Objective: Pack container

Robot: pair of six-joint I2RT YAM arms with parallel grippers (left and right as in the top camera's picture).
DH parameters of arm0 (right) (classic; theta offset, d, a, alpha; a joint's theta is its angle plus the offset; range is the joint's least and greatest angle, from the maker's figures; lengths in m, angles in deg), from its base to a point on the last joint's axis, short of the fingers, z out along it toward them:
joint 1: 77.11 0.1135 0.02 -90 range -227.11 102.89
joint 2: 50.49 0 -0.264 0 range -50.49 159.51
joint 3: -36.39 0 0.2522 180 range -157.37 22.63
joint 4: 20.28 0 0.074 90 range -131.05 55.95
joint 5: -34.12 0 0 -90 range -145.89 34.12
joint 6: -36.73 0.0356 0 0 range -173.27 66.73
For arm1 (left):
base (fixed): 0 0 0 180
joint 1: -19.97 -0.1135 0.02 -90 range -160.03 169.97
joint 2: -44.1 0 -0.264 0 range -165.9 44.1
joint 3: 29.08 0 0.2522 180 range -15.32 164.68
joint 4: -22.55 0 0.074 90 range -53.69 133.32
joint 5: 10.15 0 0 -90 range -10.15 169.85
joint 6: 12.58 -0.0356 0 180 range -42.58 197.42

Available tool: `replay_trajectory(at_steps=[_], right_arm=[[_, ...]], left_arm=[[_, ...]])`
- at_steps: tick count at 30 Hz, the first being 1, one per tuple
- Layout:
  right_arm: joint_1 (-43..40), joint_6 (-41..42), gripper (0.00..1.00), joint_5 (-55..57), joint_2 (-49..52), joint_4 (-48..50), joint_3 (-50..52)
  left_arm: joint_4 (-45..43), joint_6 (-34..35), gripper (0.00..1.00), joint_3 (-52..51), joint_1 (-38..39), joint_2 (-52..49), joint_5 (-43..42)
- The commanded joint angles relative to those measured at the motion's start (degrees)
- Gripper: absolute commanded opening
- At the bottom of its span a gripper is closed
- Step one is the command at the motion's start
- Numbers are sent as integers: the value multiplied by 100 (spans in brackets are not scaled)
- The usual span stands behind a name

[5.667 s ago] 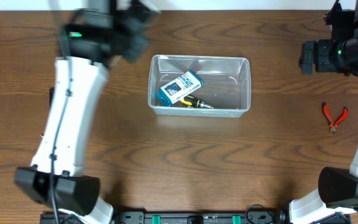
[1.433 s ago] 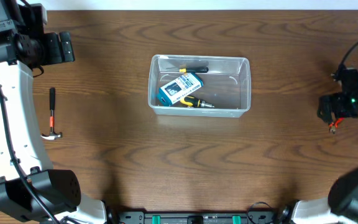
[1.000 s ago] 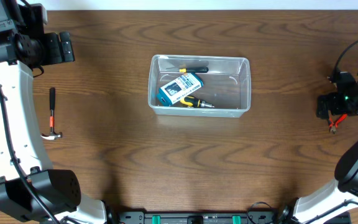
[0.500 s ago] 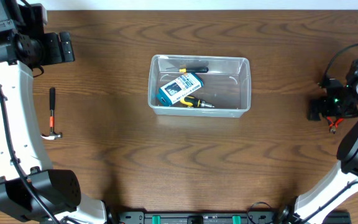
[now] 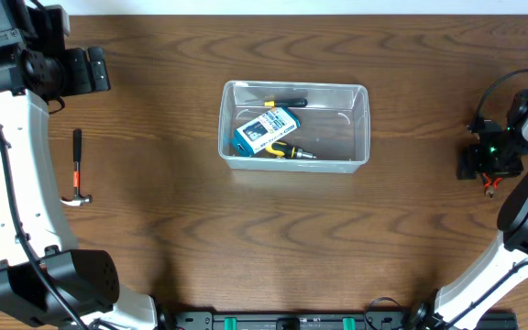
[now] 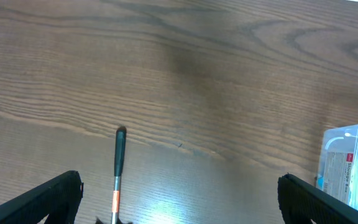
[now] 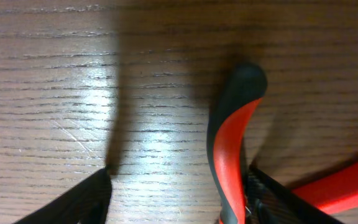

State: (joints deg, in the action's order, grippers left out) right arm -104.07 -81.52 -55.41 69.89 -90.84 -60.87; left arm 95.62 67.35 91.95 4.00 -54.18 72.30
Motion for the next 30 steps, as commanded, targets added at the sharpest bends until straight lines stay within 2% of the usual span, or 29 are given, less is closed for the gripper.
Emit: replay_trajectory(at_steps=[1, 9, 12, 19, 25, 30], right_arm=[[-50, 127, 63, -116, 160, 13, 28], [-50, 146, 27, -116, 162, 33, 28], [-50, 223, 25, -116, 160, 50, 28], [-50, 365, 1, -116, 160, 92, 28], [79, 901, 1, -195, 35, 26, -83], [614, 903, 1, -415, -461, -402, -715]], left_arm=[[-9, 72, 98, -46, 2, -20, -44], [-7, 72, 98, -44, 2, -20, -44], [-9, 72, 98, -46, 2, -20, -44], [-9, 72, 98, -44, 2, -20, -44], [-31, 72, 98, -44, 2, -20, -44], [-28, 72, 98, -46, 2, -20, -44]])
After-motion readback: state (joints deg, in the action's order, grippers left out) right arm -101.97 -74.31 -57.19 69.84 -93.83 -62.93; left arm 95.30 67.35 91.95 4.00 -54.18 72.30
